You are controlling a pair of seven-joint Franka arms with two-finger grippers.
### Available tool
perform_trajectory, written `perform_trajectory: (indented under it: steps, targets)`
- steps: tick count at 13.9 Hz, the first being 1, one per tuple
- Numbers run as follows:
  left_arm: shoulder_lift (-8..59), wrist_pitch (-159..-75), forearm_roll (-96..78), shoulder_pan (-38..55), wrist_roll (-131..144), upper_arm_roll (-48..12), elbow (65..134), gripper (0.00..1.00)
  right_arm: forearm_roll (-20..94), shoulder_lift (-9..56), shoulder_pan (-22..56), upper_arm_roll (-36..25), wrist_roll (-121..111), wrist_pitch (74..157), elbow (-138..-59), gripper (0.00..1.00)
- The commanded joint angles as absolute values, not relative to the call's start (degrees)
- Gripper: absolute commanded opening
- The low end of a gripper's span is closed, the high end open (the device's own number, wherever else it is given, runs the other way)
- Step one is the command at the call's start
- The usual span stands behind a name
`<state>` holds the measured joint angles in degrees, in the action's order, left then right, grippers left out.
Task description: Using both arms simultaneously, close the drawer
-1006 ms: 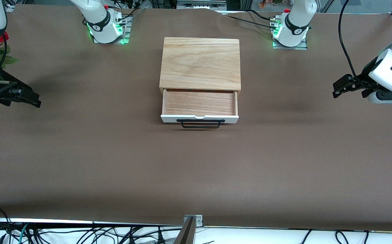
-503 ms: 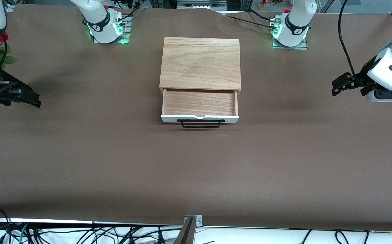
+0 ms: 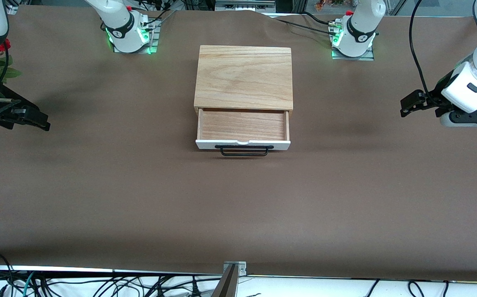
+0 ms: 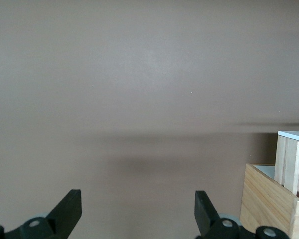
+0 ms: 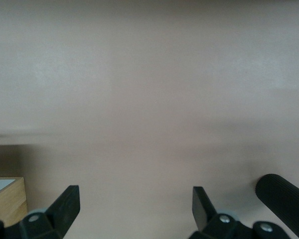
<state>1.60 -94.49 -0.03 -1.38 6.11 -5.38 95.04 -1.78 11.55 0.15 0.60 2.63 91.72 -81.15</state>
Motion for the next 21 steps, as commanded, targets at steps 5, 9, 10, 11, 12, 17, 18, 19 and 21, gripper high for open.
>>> perform_trajectory:
  steps: [5, 9, 10, 11, 12, 17, 18, 19, 21]
  targets:
    - [2.0, -93.5, -0.7, -1.4, 5.8, -5.4, 93.9, 1.00, -0.6, 11.6, -0.1, 0.7, 3.4, 91.9, -80.9, 1.00]
    - [2.0, -93.4, -0.6, -1.3, 5.7, -5.5, 94.0, 1.00, -0.4, 12.0, 0.3, 0.8, 3.5, 92.0, -80.9, 1.00]
    - [2.0, -92.2, -0.7, -1.3, 5.9, -6.1, 94.0, 1.00, 0.8, 12.4, 0.3, 0.9, 3.6, 92.2, -80.9, 1.00]
    - [2.1, -90.4, -1.0, -1.3, 6.1, -7.3, 94.0, 1.00, 3.1, 12.8, 0.3, 0.8, 3.6, 92.5, -80.9, 1.00]
    - [2.3, -90.2, -1.1, -1.3, 6.1, -8.0, 94.0, 1.00, 5.8, 13.3, 0.3, 0.8, 3.8, 92.5, -80.9, 1.00]
    - [7.1, -91.4, -7.5, -1.0, 6.2, -11.5, 93.0, 1.00, 6.9, 16.4, 5.5, 1.1, 3.5, 96.7, -80.9, 1.00]
    - [9.3, -93.6, -7.5, -0.8, 6.2, -13.2, 91.9, 1.00, 6.9, 17.6, 7.3, 1.1, 3.8, 98.7, -80.9, 1.00]
    - [11.3, -96.3, -7.5, -0.4, 6.4, -14.5, 91.2, 1.00, 7.0, 19.0, 9.2, 1.2, 4.3, 101.1, -80.9, 1.00]
    - [15.4, -102.4, -7.6, 2.4, 6.6, -16.1, 90.9, 1.00, 7.0, 21.9, 13.3, 1.2, 4.6, 105.3, -80.9, 1.00]
